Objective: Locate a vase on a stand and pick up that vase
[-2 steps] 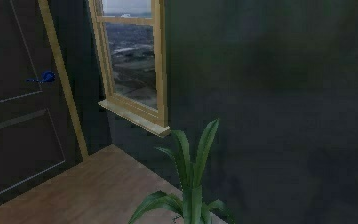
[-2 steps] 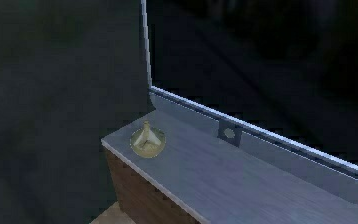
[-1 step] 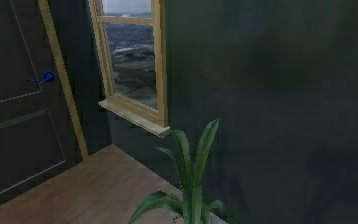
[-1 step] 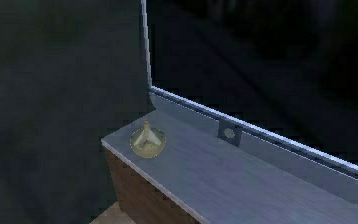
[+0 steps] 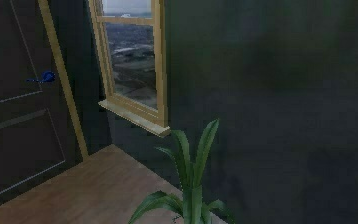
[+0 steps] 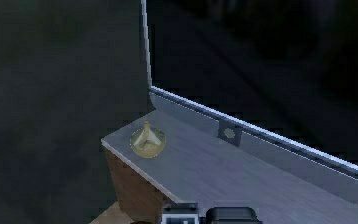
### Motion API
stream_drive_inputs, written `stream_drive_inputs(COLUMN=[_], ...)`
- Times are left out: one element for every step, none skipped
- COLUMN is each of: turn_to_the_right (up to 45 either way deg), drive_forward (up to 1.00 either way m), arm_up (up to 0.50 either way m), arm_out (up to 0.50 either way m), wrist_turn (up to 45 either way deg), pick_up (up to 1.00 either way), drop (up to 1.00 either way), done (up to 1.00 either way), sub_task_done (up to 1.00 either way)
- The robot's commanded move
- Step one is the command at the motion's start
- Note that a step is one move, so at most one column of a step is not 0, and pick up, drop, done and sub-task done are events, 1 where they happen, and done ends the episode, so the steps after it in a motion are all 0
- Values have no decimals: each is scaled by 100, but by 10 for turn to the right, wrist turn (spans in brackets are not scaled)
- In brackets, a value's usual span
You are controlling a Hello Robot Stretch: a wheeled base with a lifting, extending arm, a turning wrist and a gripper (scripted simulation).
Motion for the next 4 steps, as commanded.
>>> stream_drive_inputs(turn_to_the_right=[0, 0, 0, 0], drive_forward=[0, 0, 0, 0], arm_up=[0, 0, 0, 0], arm_out=[46, 0, 0, 0], wrist_turn=[0, 450, 450, 450], pick_up=[0, 0, 0, 0], drop=[0, 0, 0, 0], done=[0, 0, 0, 0], sub_task_done=[0, 0, 0, 0])
